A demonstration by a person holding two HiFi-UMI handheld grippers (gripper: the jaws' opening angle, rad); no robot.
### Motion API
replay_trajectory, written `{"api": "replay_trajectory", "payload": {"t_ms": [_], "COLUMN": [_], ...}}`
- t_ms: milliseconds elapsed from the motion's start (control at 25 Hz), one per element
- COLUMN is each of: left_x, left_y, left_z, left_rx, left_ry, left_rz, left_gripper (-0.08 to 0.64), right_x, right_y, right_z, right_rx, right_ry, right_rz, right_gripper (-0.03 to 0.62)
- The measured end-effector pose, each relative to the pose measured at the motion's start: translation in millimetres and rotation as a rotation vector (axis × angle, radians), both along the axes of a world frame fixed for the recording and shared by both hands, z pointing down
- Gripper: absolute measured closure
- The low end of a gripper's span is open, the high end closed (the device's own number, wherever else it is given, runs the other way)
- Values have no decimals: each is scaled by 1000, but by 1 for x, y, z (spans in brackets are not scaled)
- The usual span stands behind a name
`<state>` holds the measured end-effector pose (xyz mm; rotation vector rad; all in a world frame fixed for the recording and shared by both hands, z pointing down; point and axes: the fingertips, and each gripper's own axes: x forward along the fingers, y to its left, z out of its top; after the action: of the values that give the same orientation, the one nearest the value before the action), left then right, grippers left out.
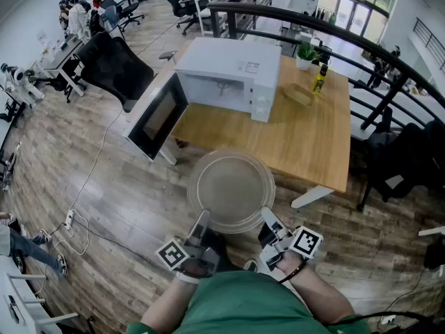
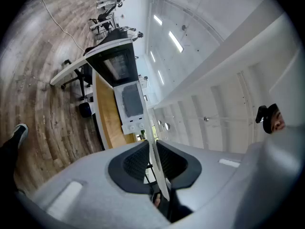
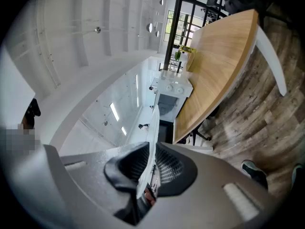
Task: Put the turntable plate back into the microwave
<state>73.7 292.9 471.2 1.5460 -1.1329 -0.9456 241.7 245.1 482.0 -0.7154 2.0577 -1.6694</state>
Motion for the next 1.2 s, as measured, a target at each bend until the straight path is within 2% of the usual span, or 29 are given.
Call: {"api": "replay_trajectory", "payload": {"t_ms": [240,440,680,840,1200], "left_x": [26,22,-5,-30,-83], "left_y": [57,78,88,98,92], "left_z": [-17,-24,-32,-30,-35], "left_rx": [9,23,40,33,55], "left_ry": [-12,-18,-36,-23,-17], "left_rz": [21,32,33,34,84], "left_gripper": [505,505,499,494,492], "right_x": [26,22,-4,-30,-81], "right_y": [57,78,88,97,96], "right_z": [-16,-28,-38,-42,-45], "right_rx": [8,42,76,81,85], "right_ry": [-13,-20,-33,-26,2], "right_rz": [-4,-6,-5,-6,27], "right_gripper": [546,546,541,538,542]}}
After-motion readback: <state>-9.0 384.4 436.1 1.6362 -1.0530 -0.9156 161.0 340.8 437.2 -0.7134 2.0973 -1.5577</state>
